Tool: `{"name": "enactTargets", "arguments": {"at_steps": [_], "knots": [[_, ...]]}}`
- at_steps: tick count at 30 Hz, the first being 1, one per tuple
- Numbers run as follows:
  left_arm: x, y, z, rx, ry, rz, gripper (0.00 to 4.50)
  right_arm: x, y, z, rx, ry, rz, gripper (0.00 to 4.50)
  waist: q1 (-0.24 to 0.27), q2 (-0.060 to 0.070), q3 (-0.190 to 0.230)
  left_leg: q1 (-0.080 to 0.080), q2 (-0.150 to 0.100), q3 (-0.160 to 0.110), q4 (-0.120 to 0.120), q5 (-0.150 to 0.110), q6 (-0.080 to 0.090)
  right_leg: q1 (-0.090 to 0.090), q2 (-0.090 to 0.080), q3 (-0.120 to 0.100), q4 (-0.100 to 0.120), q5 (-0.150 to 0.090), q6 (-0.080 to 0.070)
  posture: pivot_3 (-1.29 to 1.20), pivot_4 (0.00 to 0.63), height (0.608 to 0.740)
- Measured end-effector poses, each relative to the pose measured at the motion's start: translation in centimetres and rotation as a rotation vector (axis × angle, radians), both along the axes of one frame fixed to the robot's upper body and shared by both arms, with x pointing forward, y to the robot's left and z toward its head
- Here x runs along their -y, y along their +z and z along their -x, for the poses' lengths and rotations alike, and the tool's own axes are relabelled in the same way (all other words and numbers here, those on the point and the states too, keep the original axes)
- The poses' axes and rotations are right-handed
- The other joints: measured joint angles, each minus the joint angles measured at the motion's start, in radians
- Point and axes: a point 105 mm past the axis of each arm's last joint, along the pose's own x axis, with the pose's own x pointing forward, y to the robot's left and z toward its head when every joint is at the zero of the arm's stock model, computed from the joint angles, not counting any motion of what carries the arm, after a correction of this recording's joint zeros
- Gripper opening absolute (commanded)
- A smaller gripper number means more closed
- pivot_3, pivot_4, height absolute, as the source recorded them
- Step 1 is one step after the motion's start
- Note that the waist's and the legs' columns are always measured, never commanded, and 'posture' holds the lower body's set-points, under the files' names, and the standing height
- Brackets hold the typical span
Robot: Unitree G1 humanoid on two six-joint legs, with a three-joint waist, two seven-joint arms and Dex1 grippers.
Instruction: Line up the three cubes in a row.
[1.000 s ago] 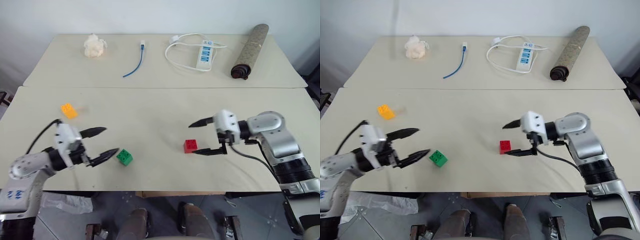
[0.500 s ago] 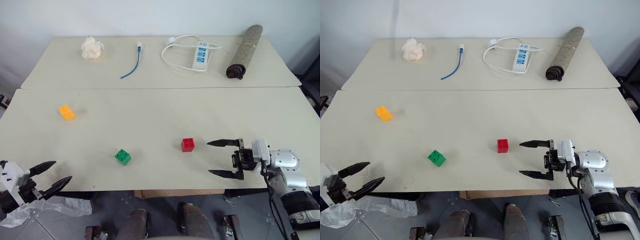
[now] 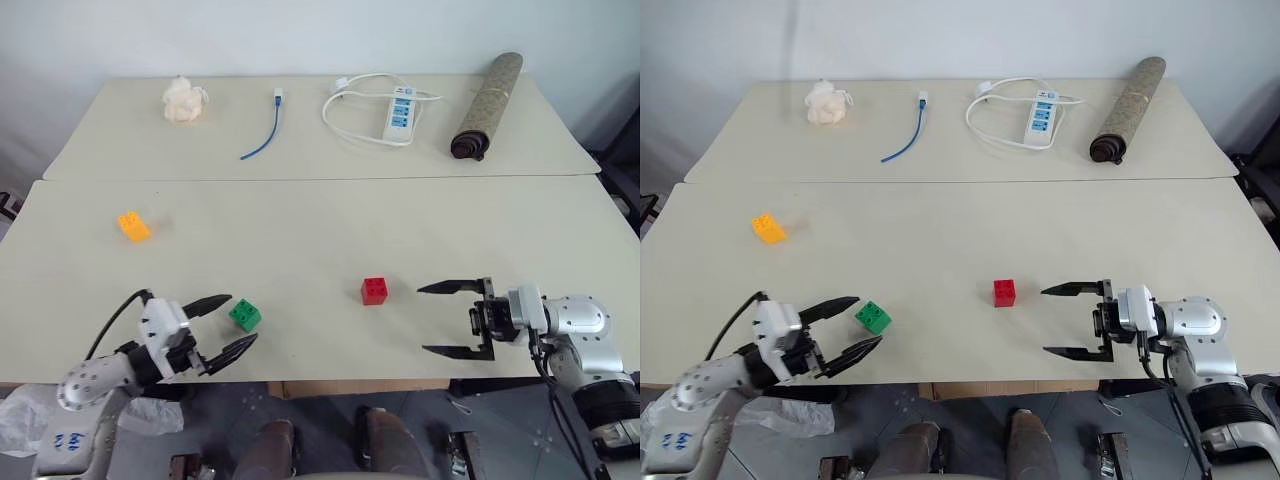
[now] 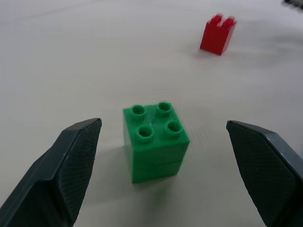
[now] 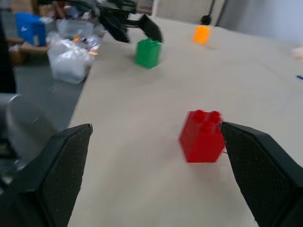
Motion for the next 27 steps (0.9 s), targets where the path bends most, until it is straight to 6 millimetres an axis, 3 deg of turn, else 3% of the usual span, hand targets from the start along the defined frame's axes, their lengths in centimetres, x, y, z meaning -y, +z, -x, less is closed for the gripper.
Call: {"name": "enactTargets", "arguments": {"at_steps": [3,11,15,17,20,23,27], "knots": [[0.0,-1.1,-0.5,-0.013,0.038,-0.014,3.94,-0.4,0.0,0.3,0.003,0.021,0.000,4.50,0.002,0.000,0.000,0.000,0.000,0.000,0.000,0.000,0.000,0.000,0.000,0.000,0.000,0.000,0.000,0.00,0.150,0.740],[1.0,0.1,-2.0,0.008,0.012,0.009,1.50,0.0,0.3,0.3,0.019,-0.010,-0.019,4.50,0.020,0.000,0.000,0.000,0.000,-0.001,0.000,0.000,0.000,0.001,-0.001,0.000,0.000,0.000,0.000,0.00,0.150,0.740],[1.2,2.7,-2.2,0.052,-0.191,-0.103,1.49,0.9,0.1,0.5,0.017,-0.052,-0.005,4.50,0.024,0.000,0.000,-0.001,0.000,-0.002,0.001,0.001,-0.001,0.000,-0.001,-0.001,0.000,0.000,0.000,0.00,0.150,0.740],[1.3,5.3,-2.8,0.104,-0.328,-0.171,1.49,1.3,0.0,0.5,0.012,-0.076,-0.002,4.50,0.027,0.000,0.000,-0.001,0.000,-0.002,0.001,0.001,-0.001,0.001,-0.001,-0.001,0.000,0.000,0.000,0.00,0.150,0.740],[3.2,7.7,-4.3,0.158,-0.496,-0.190,1.49,1.5,0.0,0.6,0.016,-0.094,-0.002,4.50,0.028,0.001,0.000,0.000,-0.002,-0.002,0.001,0.001,0.000,0.001,-0.001,-0.004,0.000,0.000,0.000,0.00,0.150,0.740],[5.4,7.4,-6.0,0.155,-0.598,-0.209,1.49,1.5,0.0,0.7,0.020,-0.102,0.000,4.50,0.027,0.002,0.000,-0.001,-0.003,-0.001,0.001,0.001,0.001,0.001,0.002,-0.009,0.003,0.000,0.001,0.00,0.150,0.740],[9.3,5.2,-8.3,0.073,-0.685,-0.189,1.49,1.3,0.1,0.9,0.021,-0.116,-0.017,4.50,0.024,0.001,0.000,-0.002,-0.004,0.001,0.001,0.002,0.002,0.000,0.004,-0.008,0.003,0.001,0.002,0.00,0.150,0.740]]}}
